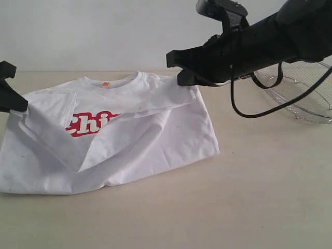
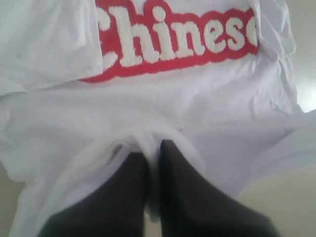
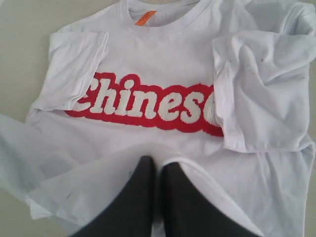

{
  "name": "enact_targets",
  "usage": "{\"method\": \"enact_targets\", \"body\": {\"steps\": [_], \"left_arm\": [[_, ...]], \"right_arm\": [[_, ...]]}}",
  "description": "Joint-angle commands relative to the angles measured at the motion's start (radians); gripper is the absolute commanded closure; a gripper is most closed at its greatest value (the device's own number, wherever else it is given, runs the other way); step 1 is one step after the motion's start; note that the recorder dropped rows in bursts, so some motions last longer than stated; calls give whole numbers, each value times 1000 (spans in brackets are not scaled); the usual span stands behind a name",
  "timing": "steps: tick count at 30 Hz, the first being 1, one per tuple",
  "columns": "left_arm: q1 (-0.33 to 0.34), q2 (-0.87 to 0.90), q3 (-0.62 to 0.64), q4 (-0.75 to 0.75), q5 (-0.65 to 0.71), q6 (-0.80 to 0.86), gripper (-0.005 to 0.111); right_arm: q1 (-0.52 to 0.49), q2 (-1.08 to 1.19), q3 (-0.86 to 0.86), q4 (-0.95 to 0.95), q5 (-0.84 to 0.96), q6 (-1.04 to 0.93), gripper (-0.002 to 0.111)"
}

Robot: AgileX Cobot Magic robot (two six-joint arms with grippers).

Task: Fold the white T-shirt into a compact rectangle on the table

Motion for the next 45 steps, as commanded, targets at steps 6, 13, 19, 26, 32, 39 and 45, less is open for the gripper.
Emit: {"method": "enact_targets", "body": {"steps": [6,13,19,26,32,39,45], "left_arm": [[-5,-5,-30,-26,-97,-8,102],[-5,-5,-30,-26,-181,7,102],[-5,-5,-30,-56,-255,33,102],[-5,-3,-30,-56,-341,33,102],[-5,60,-78,-67,-342,33,102],[-5,118,-129,-78,-381,33,102],[-5,150,-164,-78,-405,33,102]], "right_arm": [[-2,129,-137,-6,-33,-17,108],[-2,216,-259,-6,-30,-27,108],[-2,266,-339,-4,-30,-27,108],[-2,303,-411,-4,-54,-27,108],[-2,346,-476,-6,-65,-29,108],[-17,387,-515,-6,-105,-48,108],[-58,424,-558,16,-96,-47,108]]}}
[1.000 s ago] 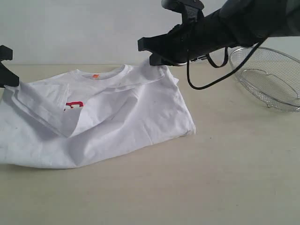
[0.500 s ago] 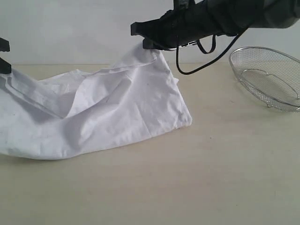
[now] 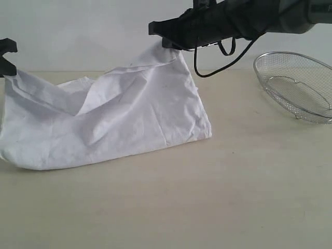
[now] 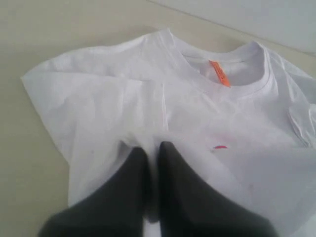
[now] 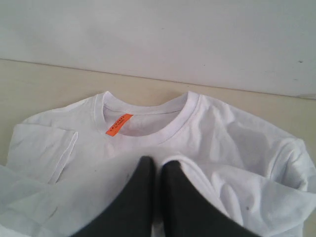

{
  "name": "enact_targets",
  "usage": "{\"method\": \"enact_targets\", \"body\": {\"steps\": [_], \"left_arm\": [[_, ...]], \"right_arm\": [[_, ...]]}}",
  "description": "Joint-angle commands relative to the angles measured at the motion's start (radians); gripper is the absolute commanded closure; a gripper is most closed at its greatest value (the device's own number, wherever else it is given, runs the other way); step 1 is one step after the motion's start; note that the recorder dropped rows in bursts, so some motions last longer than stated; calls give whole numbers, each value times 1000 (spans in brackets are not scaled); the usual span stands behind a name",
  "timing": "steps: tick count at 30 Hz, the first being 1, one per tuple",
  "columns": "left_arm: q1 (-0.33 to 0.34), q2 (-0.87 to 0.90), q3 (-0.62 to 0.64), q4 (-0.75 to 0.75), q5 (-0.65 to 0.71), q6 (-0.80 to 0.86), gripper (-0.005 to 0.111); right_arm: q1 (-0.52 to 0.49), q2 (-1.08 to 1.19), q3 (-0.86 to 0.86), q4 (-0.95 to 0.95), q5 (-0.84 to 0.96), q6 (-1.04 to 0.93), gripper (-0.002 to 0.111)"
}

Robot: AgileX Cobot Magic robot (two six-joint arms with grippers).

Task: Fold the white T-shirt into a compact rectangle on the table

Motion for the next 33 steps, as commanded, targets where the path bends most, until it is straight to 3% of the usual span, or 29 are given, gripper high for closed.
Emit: {"method": "enact_targets", "body": {"steps": [1,11,24,26,29,31,32,33], "left_arm": [[-5,18,-23,-13,-42,6,102],[-5,46,-23,-13,-77,21,102],[-5,64,-23,-13,-85,28,102],[-3,62,-23,-13,-87,28,102],[-3,64,-23,1,-85,28,98],[-3,64,-23,23,-79,28,85],[-3,64,-23,25,-71,28,76],[-1,64,-23,25,-69,28,65]], "right_arm": [[-32,27,-42,12,-11,-12,108],[-32,124,-152,24,46,-15,108],[-32,147,-153,24,28,-57,107],[-32,154,-153,24,36,-66,99],[-32,162,-153,20,38,-71,70],[-32,169,-153,20,31,-69,46],[-32,169,-153,15,29,-66,38],[-32,169,-153,9,31,-64,38]]}}
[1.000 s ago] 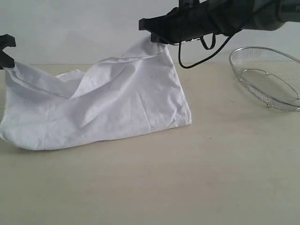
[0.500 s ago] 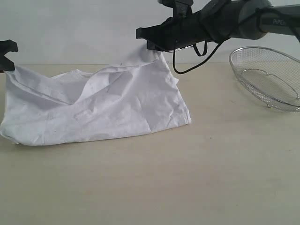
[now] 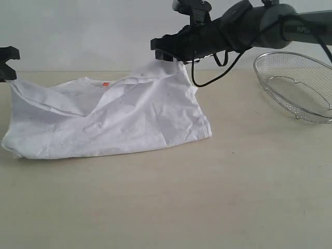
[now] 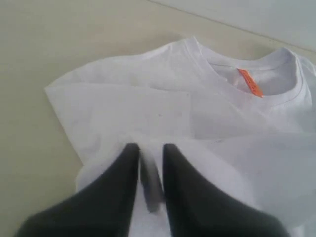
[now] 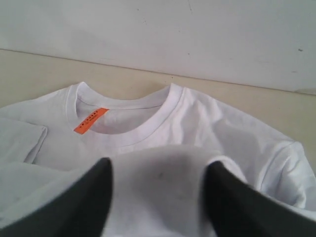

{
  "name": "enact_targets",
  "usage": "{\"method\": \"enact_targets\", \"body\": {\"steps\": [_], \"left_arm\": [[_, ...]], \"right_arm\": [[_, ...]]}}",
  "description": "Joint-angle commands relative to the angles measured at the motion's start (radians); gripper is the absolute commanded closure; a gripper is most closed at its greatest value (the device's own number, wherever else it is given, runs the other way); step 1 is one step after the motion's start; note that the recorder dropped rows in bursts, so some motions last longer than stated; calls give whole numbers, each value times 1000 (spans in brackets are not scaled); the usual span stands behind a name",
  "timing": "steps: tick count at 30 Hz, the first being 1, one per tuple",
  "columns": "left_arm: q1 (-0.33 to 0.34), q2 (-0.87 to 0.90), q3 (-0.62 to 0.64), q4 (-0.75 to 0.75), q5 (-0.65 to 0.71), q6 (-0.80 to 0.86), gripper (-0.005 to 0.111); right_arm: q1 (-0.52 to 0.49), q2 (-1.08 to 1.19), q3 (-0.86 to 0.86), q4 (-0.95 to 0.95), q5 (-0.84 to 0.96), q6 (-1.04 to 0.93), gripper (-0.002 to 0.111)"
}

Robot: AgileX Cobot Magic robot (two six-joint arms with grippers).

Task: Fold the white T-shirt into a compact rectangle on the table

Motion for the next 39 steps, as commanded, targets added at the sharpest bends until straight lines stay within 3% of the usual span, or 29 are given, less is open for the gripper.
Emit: {"method": "enact_targets", "body": {"steps": [1,3,4,6,10,13,20,24,30,32,36,39], "left_arm": [[1,1,-5,14,16,-6,42],[1,-1,-5,16,16,-33,22],[1,-2,-5,29,16,-41,24],[1,-6,-5,74,23,-49,42],[1,-29,-5,78,76,-48,102],[1,-44,-5,80,112,-46,102],[1,-72,-5,138,238,-48,102],[1,-80,-5,193,267,-112,102],[1,-97,-5,294,298,-204,102],[1,-97,-5,294,324,-204,102],[1,-99,-5,307,393,-204,102],[1,-101,-5,324,465,-210,102]], "right_arm": [[-4,1,-7,-22,3,-5,44],[-4,1,-7,-27,18,-5,49],[-4,1,-7,-30,23,-5,49],[-4,1,-7,-30,41,-5,49],[-4,22,-7,-33,82,-1,49],[-4,30,-7,-53,114,28,50],[-4,25,-7,-319,259,257,69],[-4,15,-7,-355,351,294,69],[-4,2,-9,-374,350,345,69],[-4,2,-9,-398,393,354,65],[-4,-19,-9,-485,444,413,44],[-4,-41,-10,-581,515,480,46]]}}
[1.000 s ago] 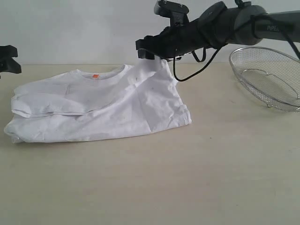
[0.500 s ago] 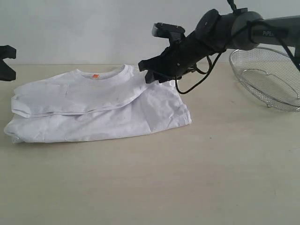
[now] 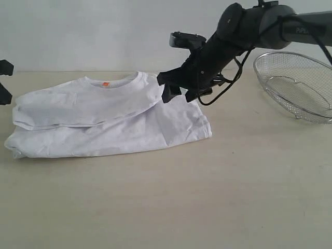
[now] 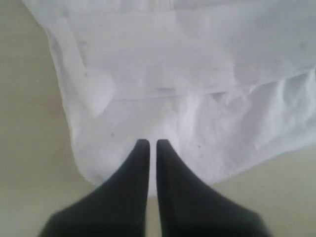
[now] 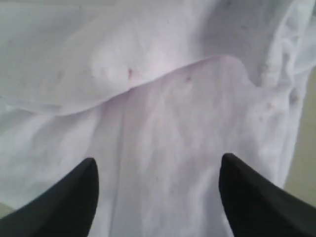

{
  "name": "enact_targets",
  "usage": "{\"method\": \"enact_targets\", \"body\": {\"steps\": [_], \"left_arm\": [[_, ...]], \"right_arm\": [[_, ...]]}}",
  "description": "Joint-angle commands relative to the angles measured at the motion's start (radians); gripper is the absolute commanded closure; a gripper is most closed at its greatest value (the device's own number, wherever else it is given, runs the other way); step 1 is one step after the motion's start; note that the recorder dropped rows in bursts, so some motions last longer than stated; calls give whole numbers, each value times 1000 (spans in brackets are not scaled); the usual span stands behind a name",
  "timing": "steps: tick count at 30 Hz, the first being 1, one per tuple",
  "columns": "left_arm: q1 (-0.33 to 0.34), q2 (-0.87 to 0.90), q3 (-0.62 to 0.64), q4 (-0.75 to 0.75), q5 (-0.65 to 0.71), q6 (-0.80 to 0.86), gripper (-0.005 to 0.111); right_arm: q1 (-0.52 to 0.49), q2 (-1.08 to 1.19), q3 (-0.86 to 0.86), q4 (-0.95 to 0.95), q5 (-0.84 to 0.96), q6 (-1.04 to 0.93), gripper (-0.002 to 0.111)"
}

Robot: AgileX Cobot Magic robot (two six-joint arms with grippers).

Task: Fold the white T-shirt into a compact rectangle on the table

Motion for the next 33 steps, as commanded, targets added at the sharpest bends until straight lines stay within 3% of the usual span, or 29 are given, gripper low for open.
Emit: {"method": "enact_targets", "body": {"steps": [1,11,14,17,19,21,22,25,29,33], "left_arm": [[1,-15,-5,30,109,-22,102],[1,-17,17,269,266,-191,102],[-3,-16,86,200,198,-205,102],[-3,-16,157,128,128,-205,95],[1,-16,213,57,35,-219,78],[15,-16,289,-47,-53,-219,48],[23,-16,312,-86,-89,-219,44],[53,-16,400,-233,-229,-177,46],[56,-16,406,-398,-239,-53,51],[57,-16,406,-376,-256,-50,55]], "right_arm": [[-4,-46,-5,-132,113,83,47],[-4,-71,-5,-79,233,54,50],[-4,-71,-5,-79,216,34,62],[-4,-71,-5,-79,208,26,62],[-4,-71,-5,-79,210,21,62],[-4,-71,-5,-79,210,19,62],[-4,-71,-5,-79,212,17,62],[-4,-71,-5,-79,209,9,62],[-4,-71,-5,-79,185,7,62],[-4,-71,-5,-79,189,7,62]]}}
